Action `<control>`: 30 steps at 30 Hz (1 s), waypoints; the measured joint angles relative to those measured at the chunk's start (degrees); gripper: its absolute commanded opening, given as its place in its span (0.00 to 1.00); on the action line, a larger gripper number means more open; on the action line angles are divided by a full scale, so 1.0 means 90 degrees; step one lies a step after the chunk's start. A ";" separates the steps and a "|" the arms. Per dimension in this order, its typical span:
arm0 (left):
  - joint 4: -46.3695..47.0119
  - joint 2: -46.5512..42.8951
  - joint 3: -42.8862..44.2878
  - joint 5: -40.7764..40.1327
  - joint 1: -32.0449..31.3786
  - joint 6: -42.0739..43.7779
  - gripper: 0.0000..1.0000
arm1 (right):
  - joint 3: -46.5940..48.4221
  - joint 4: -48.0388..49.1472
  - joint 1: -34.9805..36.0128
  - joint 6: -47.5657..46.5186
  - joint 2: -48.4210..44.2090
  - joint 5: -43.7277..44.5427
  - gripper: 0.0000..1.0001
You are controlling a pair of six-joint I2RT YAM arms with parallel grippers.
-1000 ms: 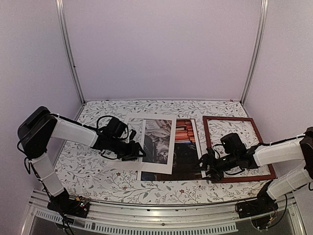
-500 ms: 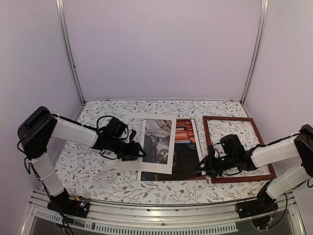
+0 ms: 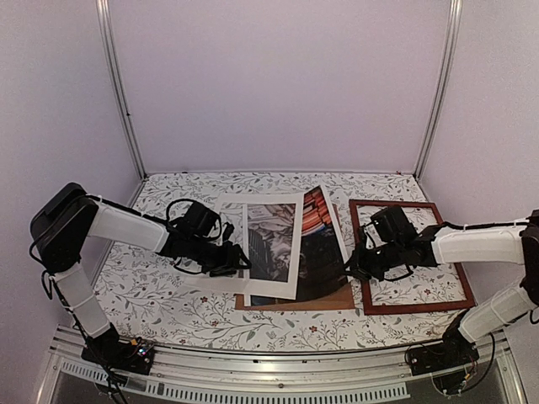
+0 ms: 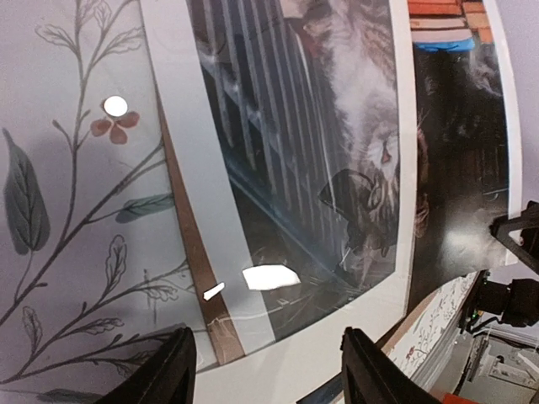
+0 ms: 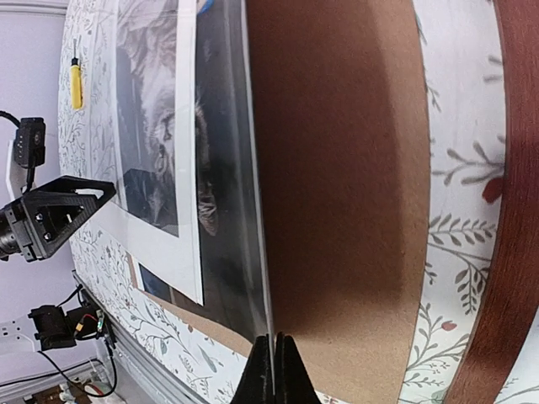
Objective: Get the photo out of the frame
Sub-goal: Pick up the photo from the backboard, then pass from the right arm to the left
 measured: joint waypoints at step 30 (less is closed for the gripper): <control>-0.2181 0.0012 0.3713 -0.0894 0.0007 0.1450 0.63 | 0.5637 -0.5508 0.1766 -0.3143 0.0833 0.6870 0.00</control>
